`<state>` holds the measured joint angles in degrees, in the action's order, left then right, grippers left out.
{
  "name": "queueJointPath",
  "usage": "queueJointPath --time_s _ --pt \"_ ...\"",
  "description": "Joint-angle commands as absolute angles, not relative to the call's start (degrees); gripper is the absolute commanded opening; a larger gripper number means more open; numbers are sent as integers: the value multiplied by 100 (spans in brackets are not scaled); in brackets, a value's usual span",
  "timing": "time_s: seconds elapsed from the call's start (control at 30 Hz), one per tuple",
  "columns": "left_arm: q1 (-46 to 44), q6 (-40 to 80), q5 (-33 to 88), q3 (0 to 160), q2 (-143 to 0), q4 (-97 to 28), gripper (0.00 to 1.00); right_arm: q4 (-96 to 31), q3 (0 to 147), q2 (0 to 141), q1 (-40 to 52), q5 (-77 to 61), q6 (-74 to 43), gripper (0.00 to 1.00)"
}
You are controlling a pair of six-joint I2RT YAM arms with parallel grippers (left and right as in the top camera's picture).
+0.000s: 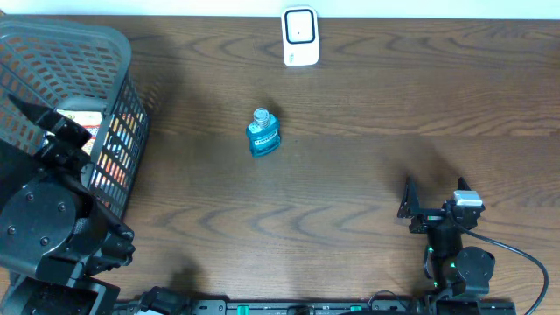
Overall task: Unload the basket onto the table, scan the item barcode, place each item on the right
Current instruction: 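Move the left gripper back over the basket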
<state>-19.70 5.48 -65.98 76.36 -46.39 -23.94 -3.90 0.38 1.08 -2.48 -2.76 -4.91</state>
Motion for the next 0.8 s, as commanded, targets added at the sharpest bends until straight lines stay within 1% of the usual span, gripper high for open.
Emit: queueJointPath --time_s 0.0,0.3,0.6,0.77 --pt "-1968 1288 -6711 7629 -4668 -2373 98 -412 32 104 -215 -248 -421 99" --pt "-1968 1804 -6711 7629 -4917 -2298 98 -412 32 104 -215 -248 -421 99" --pt "-1734 1765 -6733 7629 -4993 -2226 98 -412 32 104 -215 -248 -421 99" --pt "-1728 1765 -6733 7629 -4998 -2655 98 -412 32 104 -215 -248 -421 99"
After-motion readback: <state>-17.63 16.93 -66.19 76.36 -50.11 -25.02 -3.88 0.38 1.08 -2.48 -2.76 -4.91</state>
